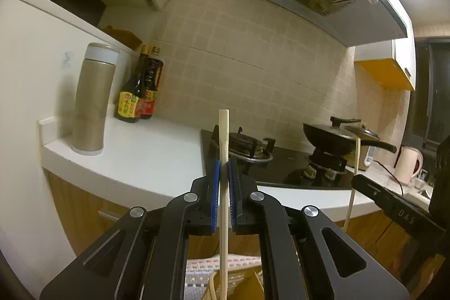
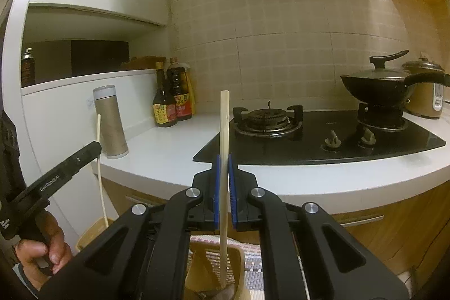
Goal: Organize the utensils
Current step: 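Lift both chopsticks and carry them over the beige caddy, then open both tools to drop the chopsticks into the caddy, then move both tools back and lower them onto the plastic spoons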
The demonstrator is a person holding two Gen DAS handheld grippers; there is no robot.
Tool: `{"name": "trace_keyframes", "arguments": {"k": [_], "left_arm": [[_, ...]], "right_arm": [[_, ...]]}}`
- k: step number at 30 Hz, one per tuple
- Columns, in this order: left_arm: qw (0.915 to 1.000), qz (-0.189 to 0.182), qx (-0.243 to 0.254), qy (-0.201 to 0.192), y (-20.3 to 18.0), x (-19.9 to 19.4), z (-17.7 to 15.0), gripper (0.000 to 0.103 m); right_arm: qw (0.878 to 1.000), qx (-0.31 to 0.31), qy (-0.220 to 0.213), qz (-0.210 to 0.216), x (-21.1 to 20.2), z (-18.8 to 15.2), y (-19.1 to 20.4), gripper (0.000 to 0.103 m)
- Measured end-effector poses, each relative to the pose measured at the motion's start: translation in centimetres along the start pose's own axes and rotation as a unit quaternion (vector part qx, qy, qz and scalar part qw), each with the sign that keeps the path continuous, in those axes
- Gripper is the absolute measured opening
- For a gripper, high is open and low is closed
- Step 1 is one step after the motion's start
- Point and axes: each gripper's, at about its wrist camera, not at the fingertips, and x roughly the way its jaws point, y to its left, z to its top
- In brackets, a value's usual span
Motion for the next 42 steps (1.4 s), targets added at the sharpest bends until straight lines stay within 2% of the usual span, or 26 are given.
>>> {"name": "trace_keyframes", "arguments": {"k": [7,9,12,16,19,21,29,32,36,42], "left_arm": [[0.9997,-0.013,0.014,0.016,-0.4,-1.1,-0.7,0.006],[0.9994,-0.018,0.014,0.026,-0.4,-1.6,-0.9,0.024],[0.9995,-0.007,0.016,0.028,-0.3,-2.5,-1.0,0.031],[0.9994,-0.013,0.004,0.032,0.0,-4.5,-0.6,0.04],[0.9993,-0.017,0.005,0.031,-0.2,-6.2,-0.1,0.043],[0.9991,-0.023,0.008,0.035,-0.4,-7.3,0.3,0.045],[0.9977,-0.03,0.033,0.051,-1.9,-11.7,0.5,0.049],[0.9958,-0.046,0.018,0.077,-2.0,-13.0,0.1,0.049],[0.9911,-0.047,0.01,0.124,-1.7,-14.0,-1.0,0.049],[0.9778,-0.033,0.04,0.203,-2.0,-14.5,-3.6,0.049]], "right_arm": [[1.0,0.016,0.02,0.019,-1.8,-0.8,-0.8,0.005],[0.999,0.02,0.032,0.026,-2.4,-1.1,-1.1,0.006],[0.998,0.022,0.043,0.028,-3.4,-1.4,-1.3,0.007],[0.998,0.019,0.057,0.035,-5.0,-1.6,-1.3,0.008],[0.997,0.021,0.067,0.044,-6.4,-1.7,-1.2,0.022],[0.997,0.022,0.066,0.043,-7.4,-1.7,-1.1,0.04],[0.997,0.004,0.067,0.031,-11.5,-1.7,0.4,0.042],[0.996,-0.01,0.077,0.034,-12.8,-1.9,1.3,0.042],[0.992,-0.03,0.113,0.04,-13.6,-2.7,2.8,0.042],[0.976,-0.046,0.208,0.05,-12.7,-5.1,5.0,0.042]]}}
